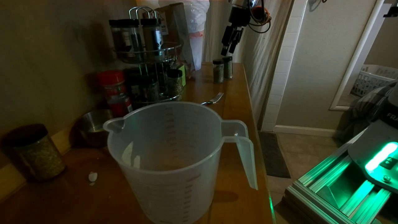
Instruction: Remove one jar from the top of the stand and put it on the counter.
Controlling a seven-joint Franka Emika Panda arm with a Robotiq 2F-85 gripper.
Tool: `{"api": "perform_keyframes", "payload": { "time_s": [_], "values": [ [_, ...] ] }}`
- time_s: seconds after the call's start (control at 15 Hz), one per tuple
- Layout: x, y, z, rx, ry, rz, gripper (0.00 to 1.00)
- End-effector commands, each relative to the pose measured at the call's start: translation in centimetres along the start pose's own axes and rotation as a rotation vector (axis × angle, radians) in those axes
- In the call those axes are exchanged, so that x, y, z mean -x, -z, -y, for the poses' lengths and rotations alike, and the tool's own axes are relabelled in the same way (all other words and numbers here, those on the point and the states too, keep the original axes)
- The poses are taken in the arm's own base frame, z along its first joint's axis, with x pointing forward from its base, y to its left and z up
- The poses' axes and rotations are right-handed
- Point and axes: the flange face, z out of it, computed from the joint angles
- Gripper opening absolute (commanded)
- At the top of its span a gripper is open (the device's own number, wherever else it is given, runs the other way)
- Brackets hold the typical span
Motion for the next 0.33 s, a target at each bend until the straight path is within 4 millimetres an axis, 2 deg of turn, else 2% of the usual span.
{"api": "perform_keyframes", "payload": {
  "time_s": [0.0, 0.2, 0.27],
  "values": [
    [0.3, 3.9, 1.6, 0.036, 0.022, -0.086, 1.00],
    [0.0, 6.2, 4.3, -0.008, 0.197, -0.145, 1.00],
    [-0.9, 4.8, 2.3, 0.016, 0.118, -0.108, 1.00]
  ]
}}
